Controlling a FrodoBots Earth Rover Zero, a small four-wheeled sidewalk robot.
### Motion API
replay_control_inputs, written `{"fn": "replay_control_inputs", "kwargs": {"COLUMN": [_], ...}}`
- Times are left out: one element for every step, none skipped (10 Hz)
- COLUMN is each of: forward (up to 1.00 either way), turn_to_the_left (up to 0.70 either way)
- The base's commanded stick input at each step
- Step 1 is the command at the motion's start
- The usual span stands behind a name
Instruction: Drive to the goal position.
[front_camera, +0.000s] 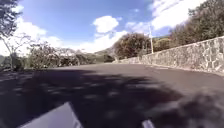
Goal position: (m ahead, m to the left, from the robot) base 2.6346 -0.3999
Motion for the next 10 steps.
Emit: {"fn": "replay_control_inputs", "kwargs": {"forward": [0.70, 0.70, 0.70, 0.70, 0.70, 0.70, 0.70, 0.70, 0.70, 0.70], "turn_to_the_left": [0.00, 0.00, 0.00, -0.06, -0.30, -0.35, -0.35, -0.35, -0.35, -0.09]}}
